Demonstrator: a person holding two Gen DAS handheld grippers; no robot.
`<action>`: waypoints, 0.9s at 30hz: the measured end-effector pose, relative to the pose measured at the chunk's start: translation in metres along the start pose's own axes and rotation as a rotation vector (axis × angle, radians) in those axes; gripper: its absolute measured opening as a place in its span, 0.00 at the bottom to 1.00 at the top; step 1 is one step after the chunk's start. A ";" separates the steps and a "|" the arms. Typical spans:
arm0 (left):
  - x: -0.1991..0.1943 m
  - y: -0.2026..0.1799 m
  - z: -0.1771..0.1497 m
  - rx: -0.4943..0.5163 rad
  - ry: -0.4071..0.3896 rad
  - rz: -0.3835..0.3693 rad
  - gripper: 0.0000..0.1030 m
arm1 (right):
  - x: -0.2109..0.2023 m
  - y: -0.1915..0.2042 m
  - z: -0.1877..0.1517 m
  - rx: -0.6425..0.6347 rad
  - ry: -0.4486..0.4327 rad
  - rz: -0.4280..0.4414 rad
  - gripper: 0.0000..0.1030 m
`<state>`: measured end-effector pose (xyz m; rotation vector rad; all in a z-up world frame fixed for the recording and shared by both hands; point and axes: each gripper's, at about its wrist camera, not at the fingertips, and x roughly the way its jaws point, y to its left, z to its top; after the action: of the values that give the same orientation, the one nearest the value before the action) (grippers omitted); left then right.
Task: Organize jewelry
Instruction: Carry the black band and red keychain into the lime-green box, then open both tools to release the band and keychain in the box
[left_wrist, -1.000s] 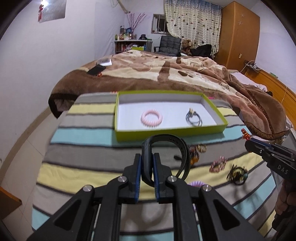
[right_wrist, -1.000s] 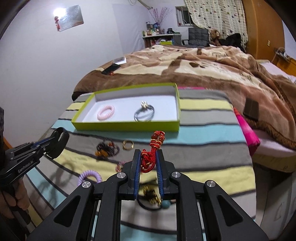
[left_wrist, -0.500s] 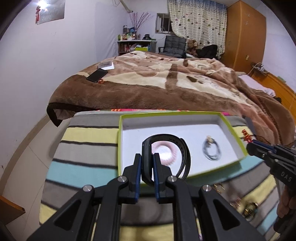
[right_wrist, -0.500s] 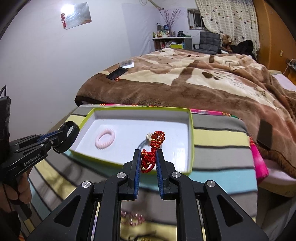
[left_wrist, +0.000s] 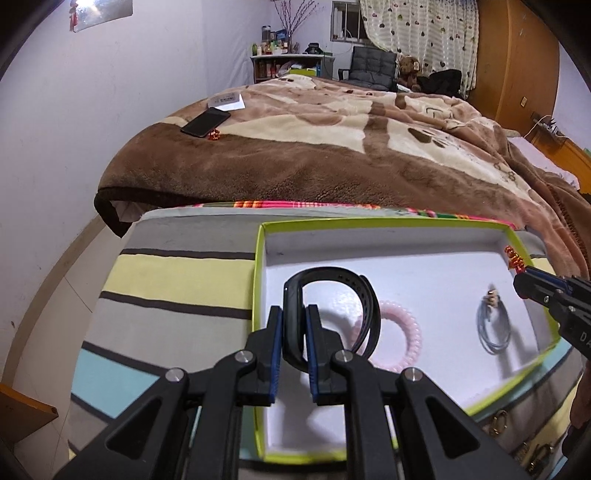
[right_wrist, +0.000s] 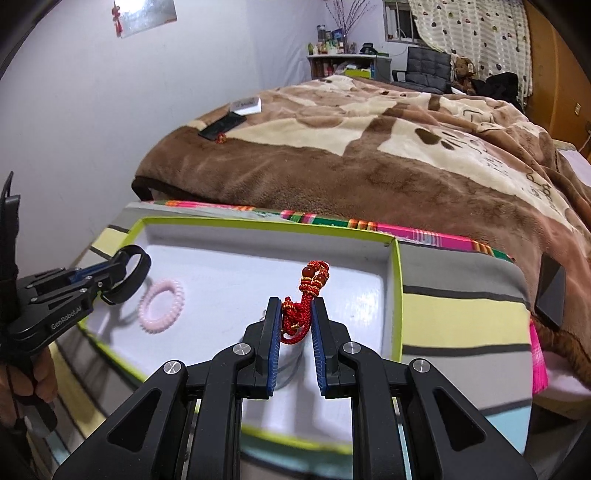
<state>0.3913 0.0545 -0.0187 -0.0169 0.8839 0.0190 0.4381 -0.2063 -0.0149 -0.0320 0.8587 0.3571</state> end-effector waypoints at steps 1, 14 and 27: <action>0.002 0.000 0.000 0.002 -0.003 -0.002 0.13 | 0.003 -0.001 0.000 -0.002 0.005 -0.004 0.16; 0.009 -0.004 0.002 0.028 -0.012 -0.031 0.26 | 0.023 -0.008 -0.003 0.012 0.026 -0.014 0.29; -0.044 0.001 -0.017 -0.007 -0.080 -0.089 0.32 | -0.029 0.000 -0.014 0.023 -0.058 0.018 0.39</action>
<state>0.3505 0.0551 0.0045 -0.0621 0.8028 -0.0600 0.4107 -0.2169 -0.0027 0.0075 0.8063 0.3631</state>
